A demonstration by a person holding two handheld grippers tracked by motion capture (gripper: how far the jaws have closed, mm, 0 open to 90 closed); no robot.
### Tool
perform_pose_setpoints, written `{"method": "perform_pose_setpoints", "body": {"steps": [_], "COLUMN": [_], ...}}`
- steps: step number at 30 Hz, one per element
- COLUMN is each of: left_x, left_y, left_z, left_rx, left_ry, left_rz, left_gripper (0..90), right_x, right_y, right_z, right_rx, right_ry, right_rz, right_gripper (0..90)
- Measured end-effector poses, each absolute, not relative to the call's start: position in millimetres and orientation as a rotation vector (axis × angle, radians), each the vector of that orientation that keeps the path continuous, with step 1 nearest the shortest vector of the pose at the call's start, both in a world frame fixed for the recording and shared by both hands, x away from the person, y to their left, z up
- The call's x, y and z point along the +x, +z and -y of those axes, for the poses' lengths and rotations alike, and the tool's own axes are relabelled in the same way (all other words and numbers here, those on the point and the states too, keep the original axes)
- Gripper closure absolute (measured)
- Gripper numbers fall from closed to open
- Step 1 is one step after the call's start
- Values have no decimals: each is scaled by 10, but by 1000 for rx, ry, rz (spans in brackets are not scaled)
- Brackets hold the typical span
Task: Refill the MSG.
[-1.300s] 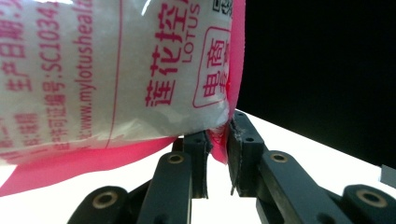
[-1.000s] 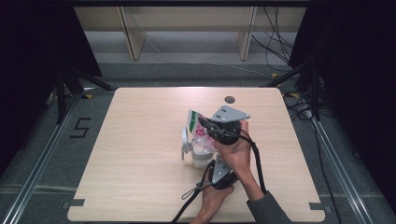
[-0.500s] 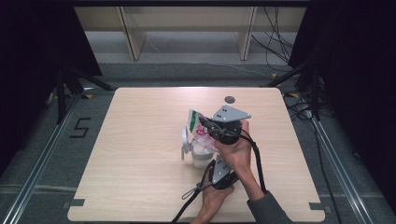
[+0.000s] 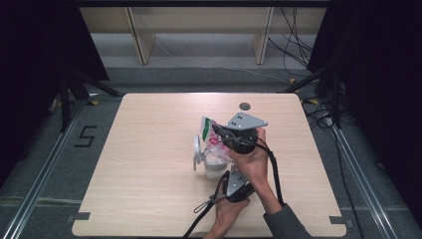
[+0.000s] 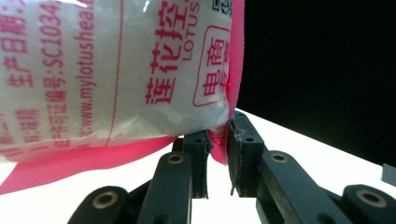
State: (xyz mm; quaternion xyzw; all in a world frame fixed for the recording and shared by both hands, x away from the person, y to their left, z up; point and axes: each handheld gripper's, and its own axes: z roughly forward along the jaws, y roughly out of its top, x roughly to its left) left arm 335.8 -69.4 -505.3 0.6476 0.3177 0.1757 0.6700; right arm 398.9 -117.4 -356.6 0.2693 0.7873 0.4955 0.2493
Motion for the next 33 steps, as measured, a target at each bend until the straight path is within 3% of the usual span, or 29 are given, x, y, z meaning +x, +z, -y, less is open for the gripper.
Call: {"method": "perform_pose_setpoints", "body": {"steps": [33], "left_x": [3362], "left_y": [-5059], "left_z": [693], "left_rx": [1457], "left_ry": [393], "left_rz": [-715], "left_gripper": [786], "right_x": [3989], "right_y": [-3567], "right_z": [1169], "right_rx": [728], "right_ry": [1346], "right_rz": [-2138], "right_gripper": [900]}}
